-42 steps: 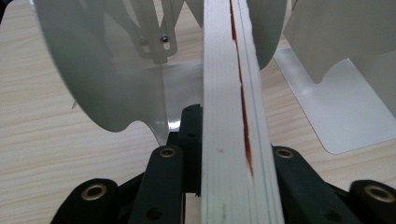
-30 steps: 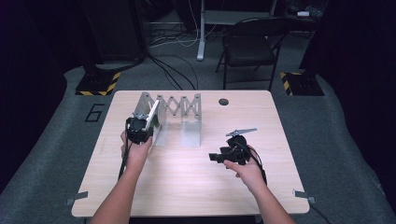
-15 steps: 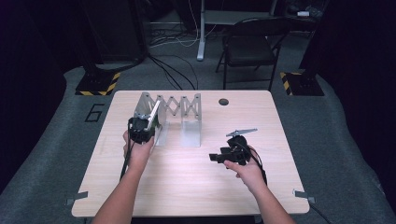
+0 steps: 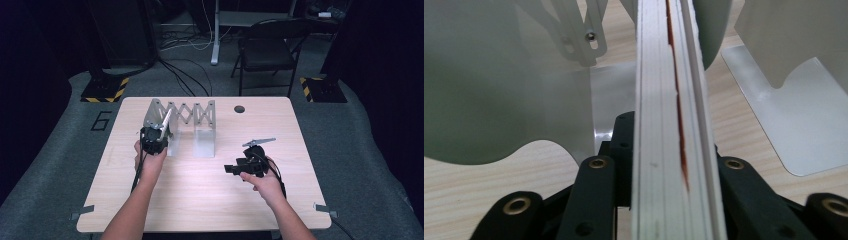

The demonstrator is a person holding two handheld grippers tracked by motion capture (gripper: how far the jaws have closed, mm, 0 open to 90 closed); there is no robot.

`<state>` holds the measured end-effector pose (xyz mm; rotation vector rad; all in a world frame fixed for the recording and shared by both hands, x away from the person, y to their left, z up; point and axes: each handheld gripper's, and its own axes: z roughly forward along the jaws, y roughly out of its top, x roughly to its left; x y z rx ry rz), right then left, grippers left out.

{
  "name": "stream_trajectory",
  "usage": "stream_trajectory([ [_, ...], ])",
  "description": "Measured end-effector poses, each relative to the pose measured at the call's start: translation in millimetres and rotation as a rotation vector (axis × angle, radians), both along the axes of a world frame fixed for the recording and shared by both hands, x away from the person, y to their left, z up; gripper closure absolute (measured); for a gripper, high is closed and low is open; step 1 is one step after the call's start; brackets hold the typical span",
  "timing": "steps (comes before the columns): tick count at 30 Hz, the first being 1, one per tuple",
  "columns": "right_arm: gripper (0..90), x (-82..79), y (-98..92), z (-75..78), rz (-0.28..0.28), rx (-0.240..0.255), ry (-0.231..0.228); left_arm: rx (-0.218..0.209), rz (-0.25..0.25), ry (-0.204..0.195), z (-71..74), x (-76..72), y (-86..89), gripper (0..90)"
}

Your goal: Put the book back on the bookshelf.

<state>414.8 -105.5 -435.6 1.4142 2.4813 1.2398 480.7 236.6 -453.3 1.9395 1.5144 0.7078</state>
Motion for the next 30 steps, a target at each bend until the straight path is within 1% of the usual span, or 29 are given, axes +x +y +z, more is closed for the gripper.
stream_trajectory([
  [1, 35.5, 0.5, -0.7, -0.9, 0.005, -0.002, -0.009, -0.002, 0.002, -0.002, 0.1, 0.0, 0.2, 70.9],
  [3, 35.6, -0.4, -0.7, -0.4, -0.003, 0.003, 0.006, 0.002, 0.004, -0.003, 0.5, 0.1, 1.1, 69.9],
  [8, 35.6, -0.1, -0.9, -0.2, -0.005, 0.004, 0.005, 0.003, 0.005, 0.0, 0.9, -0.6, 3.6, 68.6],
  [10, 35.6, 1.0, -0.4, -2.4, 0.006, -0.009, -0.004, 0.002, 0.003, -0.006, 1.4, -2.2, 5.3, 67.9],
  [13, 35.6, 1.1, 0.2, -3.0, 0.009, -0.008, -0.005, 0.001, 0.002, -0.003, 1.9, -3.2, 5.9, 67.3],
  [19, 35.6, 1.1, 0.1, -3.0, 0.007, -0.008, -0.003, -0.001, -0.002, -0.011, 5.6, -5.1, 6.9, 66.2],
  [20, 35.6, 0.8, 0.1, -2.7, 0.002, -0.01, 0.007, -0.002, -0.003, -0.016, 7.6, -5.9, 7.3, 65.9],
  [26, 35.6, 1.5, -0.1, -3.8, 0.0, -0.007, 0.01, -0.006, -0.007, -0.037, 15.6, -10.7, 7.5, 64.6],
  [29, 35.6, 2.0, -0.1, -4.9, 0.004, -0.009, 0.011, -0.002, -0.009, -0.047, 16.8, -12.5, 7.4, 64.4],
  [30, 35.6, 2.6, 0.4, -5.9, 0.004, -0.007, 0.021, 0.0, -0.009, -0.049, 17.3, -13.5, 7.1, 64.3],
])
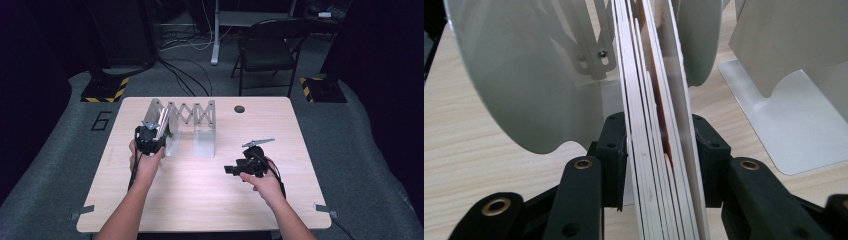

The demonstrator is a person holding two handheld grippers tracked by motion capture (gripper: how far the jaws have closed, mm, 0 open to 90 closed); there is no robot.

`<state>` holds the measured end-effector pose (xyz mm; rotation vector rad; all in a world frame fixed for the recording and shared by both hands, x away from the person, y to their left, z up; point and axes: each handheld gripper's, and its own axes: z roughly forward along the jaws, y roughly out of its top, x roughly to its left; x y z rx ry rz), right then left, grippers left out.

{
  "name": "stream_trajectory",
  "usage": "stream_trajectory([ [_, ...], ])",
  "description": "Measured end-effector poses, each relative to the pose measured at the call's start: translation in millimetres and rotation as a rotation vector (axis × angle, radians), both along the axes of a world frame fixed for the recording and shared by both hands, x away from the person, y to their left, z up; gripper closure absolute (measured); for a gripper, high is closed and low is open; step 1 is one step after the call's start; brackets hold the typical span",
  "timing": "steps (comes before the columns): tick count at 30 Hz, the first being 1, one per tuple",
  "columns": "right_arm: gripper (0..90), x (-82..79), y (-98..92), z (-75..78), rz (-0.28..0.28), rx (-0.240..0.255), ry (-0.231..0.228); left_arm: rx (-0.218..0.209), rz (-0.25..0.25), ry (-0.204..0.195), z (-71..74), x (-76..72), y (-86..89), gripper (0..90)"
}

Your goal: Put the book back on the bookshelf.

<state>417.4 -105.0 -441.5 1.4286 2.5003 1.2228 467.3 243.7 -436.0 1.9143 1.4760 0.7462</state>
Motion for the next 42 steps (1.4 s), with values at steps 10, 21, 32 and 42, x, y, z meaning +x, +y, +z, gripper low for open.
stream_trajectory([
  [10, 35.5, 1.5, -2.4, -1.1, -0.003, 0.003, -0.002, 0.002, -0.009, -0.022, 5.9, -4.3, 2.2, 60.6],
  [21, 35.5, 1.6, -1.5, -1.8, -0.003, 0.003, -0.003, 0.003, -0.011, -0.033, 11.0, -8.8, 2.9, 53.9],
  [32, 35.5, 2.0, -1.1, -2.1, -0.006, -0.001, -0.005, -0.008, -0.03, -0.027, 16.4, -16.6, 1.2, 46.5],
  [42, 35.6, 2.8, -1.1, -2.3, -0.006, -0.006, -0.01, -0.019, -0.043, -0.039, 31.2, -26.3, -0.3, 40.9],
])
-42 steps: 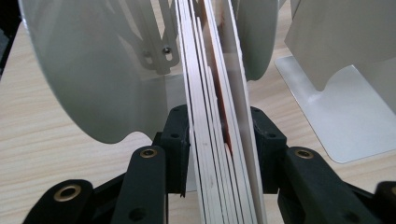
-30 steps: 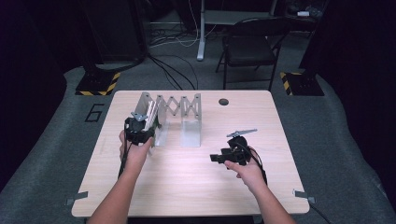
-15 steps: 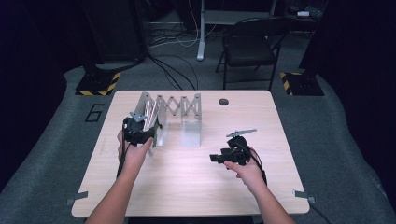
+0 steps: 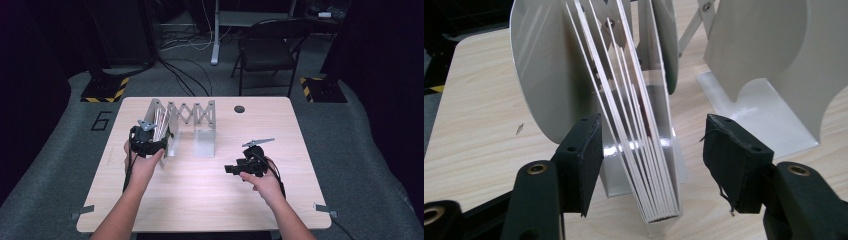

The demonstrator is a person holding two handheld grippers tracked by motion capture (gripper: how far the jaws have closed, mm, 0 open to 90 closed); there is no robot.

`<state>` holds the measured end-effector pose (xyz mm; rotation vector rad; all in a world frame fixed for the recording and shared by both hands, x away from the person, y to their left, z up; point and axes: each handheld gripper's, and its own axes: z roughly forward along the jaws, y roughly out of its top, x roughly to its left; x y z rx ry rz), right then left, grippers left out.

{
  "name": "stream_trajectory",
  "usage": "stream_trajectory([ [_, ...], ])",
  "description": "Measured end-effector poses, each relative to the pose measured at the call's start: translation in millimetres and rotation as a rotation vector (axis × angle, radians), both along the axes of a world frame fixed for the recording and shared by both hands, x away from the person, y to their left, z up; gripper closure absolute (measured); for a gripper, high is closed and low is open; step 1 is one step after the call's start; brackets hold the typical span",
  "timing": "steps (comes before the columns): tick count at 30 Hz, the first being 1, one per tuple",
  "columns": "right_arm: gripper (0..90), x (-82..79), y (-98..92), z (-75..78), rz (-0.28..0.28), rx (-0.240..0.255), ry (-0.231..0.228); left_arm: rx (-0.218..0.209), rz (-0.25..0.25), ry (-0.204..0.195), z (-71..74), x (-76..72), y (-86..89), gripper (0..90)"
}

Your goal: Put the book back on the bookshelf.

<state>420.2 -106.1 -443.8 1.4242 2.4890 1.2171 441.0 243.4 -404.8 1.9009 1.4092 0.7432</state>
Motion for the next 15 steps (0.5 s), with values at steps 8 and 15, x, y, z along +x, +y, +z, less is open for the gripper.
stream_trajectory([
  [8, 35.5, 0.0, 2.6, 1.6, 0.005, 0.002, -0.003, 0.004, -0.011, -0.004, 12.6, -6.2, 4.0, 40.9],
  [15, 35.5, 0.5, 4.2, 1.7, 0.011, -0.001, -0.003, -0.042, -0.035, 0.018, 19.7, -12.0, 8.1, 40.9],
])
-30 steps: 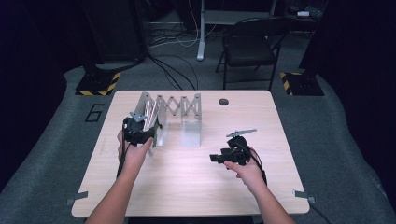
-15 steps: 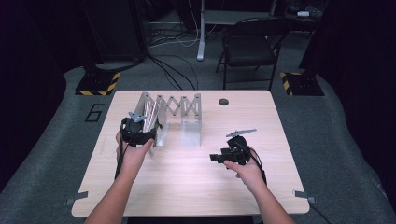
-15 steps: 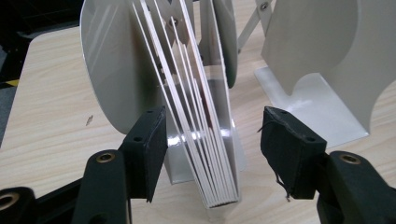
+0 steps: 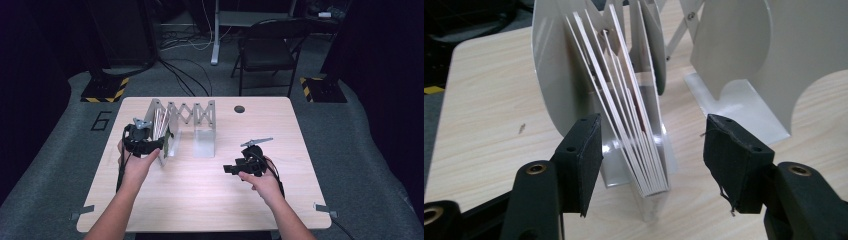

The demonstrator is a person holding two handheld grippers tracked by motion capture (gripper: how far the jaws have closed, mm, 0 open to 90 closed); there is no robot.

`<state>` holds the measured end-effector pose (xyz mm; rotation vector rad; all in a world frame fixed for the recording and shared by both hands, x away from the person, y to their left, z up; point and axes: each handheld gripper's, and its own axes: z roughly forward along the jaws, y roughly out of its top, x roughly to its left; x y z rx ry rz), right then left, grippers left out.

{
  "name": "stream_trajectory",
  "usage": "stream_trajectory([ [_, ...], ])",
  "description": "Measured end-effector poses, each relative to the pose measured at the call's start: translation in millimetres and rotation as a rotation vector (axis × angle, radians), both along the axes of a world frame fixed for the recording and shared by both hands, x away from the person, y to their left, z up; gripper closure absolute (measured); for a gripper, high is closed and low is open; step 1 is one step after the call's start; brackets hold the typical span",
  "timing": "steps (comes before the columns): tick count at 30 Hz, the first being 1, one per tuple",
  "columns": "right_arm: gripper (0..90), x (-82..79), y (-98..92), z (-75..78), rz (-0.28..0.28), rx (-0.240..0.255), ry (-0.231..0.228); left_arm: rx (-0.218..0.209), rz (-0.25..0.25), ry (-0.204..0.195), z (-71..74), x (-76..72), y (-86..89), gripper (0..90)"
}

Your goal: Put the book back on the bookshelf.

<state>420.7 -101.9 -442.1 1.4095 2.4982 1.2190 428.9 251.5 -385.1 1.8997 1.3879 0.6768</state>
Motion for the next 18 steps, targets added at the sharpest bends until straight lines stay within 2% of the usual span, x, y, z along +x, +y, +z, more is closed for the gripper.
stream_trajectory([
  [3, 35.4, -0.1, 0.8, 0.3, -0.001, -0.001, 0.002, -0.007, -0.018, 0.011, 1.9, -4.1, 0.9, 40.9],
  [10, 35.4, -0.2, 0.6, 1.2, -0.003, 0.002, 0.005, -0.014, -0.055, -0.01, 7.4, -20.8, 2.0, 40.8],
  [11, 35.4, -0.1, 0.5, 1.2, -0.003, 0.003, 0.003, 0.001, -0.076, 0.001, 8.4, -23.1, 3.2, 40.9],
  [14, 35.4, 0.1, 0.5, 0.8, 0.0, 0.0, -0.003, -0.001, -0.099, -0.001, 9.1, -30.8, 2.8, 40.9],
  [18, 35.4, -0.6, 1.2, 1.3, -0.005, -0.002, 0.008, -0.023, -0.137, 0.0, 9.4, -43.4, 0.6, 40.9],
])
